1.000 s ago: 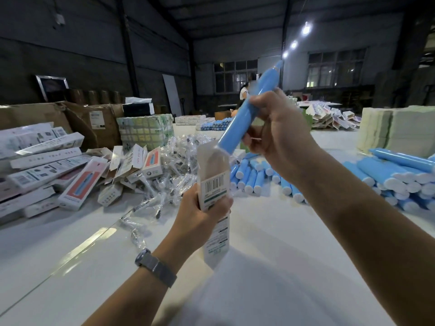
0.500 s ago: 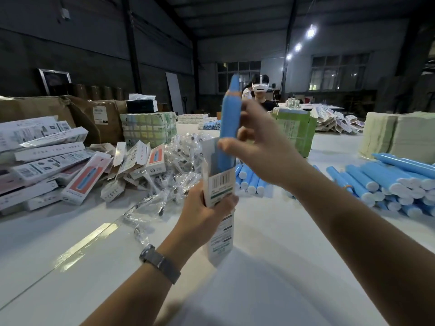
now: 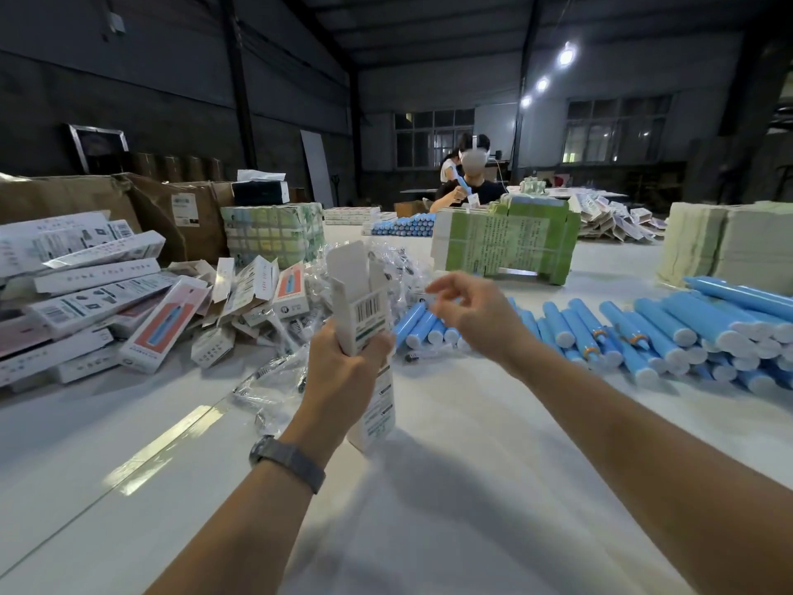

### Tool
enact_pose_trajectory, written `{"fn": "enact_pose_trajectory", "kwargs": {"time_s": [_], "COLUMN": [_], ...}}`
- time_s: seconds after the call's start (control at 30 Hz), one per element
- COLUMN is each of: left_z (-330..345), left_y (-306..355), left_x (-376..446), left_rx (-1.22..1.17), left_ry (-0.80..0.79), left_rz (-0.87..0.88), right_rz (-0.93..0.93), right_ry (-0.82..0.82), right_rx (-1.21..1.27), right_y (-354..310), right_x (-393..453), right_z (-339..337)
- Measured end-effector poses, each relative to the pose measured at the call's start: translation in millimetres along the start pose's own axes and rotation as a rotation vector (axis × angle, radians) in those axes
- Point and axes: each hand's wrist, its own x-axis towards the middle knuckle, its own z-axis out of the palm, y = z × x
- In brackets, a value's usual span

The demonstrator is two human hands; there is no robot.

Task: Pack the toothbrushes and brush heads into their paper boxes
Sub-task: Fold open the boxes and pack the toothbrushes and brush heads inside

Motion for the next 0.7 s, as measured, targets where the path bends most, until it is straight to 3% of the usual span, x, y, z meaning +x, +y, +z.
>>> {"fn": "enact_pose_trajectory", "kwargs": {"time_s": [0.1, 0.17, 0.37, 0.57, 0.63, 0.7], "left_z": [0.4, 2.0, 3.4, 2.0, 2.6, 2.7], "left_y": [1.3, -1.3, -5.6, -5.7, -4.3, -4.0], "left_x": [0.7, 0.5, 0.4, -0.3, -0.5, -0.6], "left_rx": [-0.006, 0.017, -0.002, -0.01, -0.016, -0.005], "left_ry": [-0.017, -0.048, -0.103, -0.13, -0.12, -0.115], "left_rz": [0.033, 0.056, 0.104, 0.123, 0.128, 0.125], "right_rz": [0.149, 0.185, 0.164, 0.154, 0.096, 0.039], "right_ry": [-0.275, -0.371, -0.348, -0.359, -0.275, -0.142], "right_rx": [-0.513, -0.727, -0.856, -0.805, -0.61, -0.259], "right_y": [37.5, 51.3, 58.3, 47.3, 33.4, 9.4], "right_x": [7.1, 9.3, 28.8, 26.7, 24.2, 19.2], "right_z": [23.4, 37.1, 57.5, 51.8, 38.1, 17.5]}}
